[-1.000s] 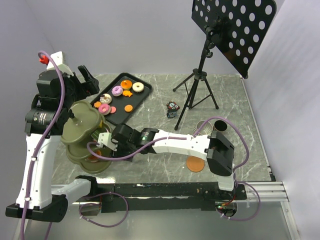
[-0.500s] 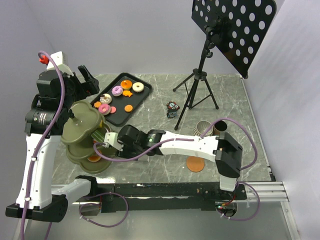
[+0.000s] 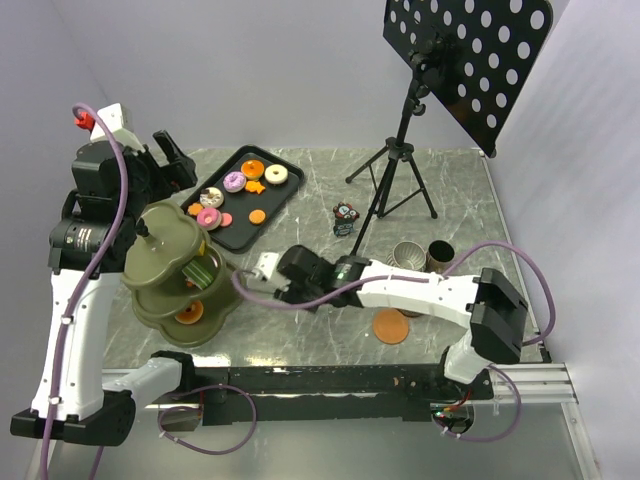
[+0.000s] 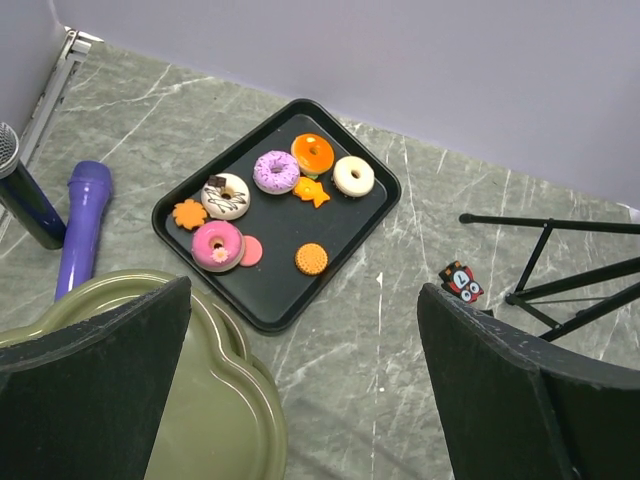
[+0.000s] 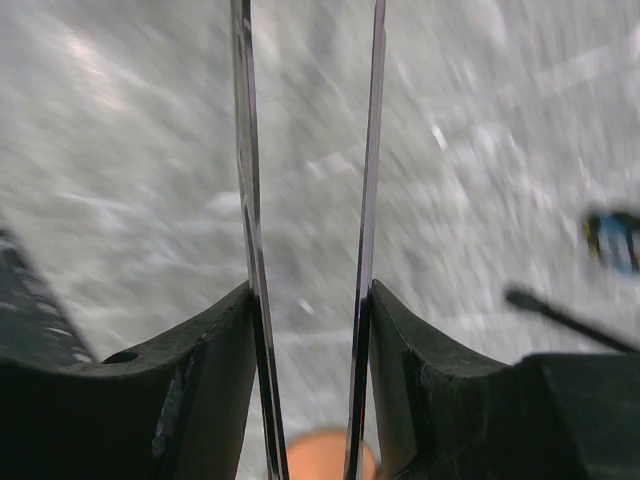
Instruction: Serve the afternoon tea
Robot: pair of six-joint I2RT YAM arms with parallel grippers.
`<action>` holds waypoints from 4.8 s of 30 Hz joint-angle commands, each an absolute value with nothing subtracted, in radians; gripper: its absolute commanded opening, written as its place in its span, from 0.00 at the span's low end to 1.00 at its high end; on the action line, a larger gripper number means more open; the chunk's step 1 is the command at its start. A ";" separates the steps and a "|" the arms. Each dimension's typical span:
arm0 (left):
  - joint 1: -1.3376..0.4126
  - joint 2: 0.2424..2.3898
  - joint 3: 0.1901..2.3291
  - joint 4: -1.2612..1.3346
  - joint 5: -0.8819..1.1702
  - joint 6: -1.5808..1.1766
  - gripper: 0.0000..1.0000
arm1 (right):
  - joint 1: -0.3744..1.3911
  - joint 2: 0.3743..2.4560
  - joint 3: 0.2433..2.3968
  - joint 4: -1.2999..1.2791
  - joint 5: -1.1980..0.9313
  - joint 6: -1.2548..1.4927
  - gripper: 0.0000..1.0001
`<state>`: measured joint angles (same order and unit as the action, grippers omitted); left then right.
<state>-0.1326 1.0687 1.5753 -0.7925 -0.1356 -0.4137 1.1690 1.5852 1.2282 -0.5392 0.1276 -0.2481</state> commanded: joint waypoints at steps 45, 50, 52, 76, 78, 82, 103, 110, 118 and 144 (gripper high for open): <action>-0.100 1.035 1.661 -0.836 -0.183 -0.385 1.00 | 0.905 2.241 2.069 -0.638 0.072 -0.382 0.54; -0.094 1.040 1.657 -0.834 -0.181 -0.377 1.00 | 0.905 2.266 2.086 -0.606 0.063 -0.406 0.55; -0.092 1.042 1.655 -0.833 -0.176 -0.376 1.00 | 0.904 2.272 2.097 -0.595 0.057 -0.413 0.55; -0.061 1.035 1.631 -0.819 -0.149 -0.388 1.00 | 0.890 2.297 2.120 -0.494 0.110 -0.420 0.35; -0.061 1.029 1.626 -0.816 -0.152 -0.396 1.00 | 0.891 2.255 2.076 -0.454 0.101 -0.420 0.34; -0.060 1.020 1.628 -0.811 -0.166 -0.402 1.00 | 0.897 2.174 2.010 -0.416 0.100 -0.411 0.32; -0.048 1.025 1.603 -0.767 -0.121 -0.474 1.00 | 0.982 1.608 1.384 -0.443 0.088 -0.330 0.30; -0.048 1.046 1.609 -0.782 -0.083 -0.477 1.00 | 1.029 1.578 1.307 -0.411 0.023 -0.325 0.29; -0.048 1.051 1.612 -0.799 -0.055 -0.471 1.00 | 1.080 1.664 1.338 -0.325 -0.025 -0.322 0.28; -0.048 0.971 1.571 -0.825 -0.072 -0.448 1.00 | 1.121 2.054 1.684 -0.304 -0.071 -0.416 0.29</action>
<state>-0.0536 0.9867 1.5818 -0.8360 -0.0753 -0.4572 1.1069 2.0285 1.6184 -0.3302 -0.0467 -0.3798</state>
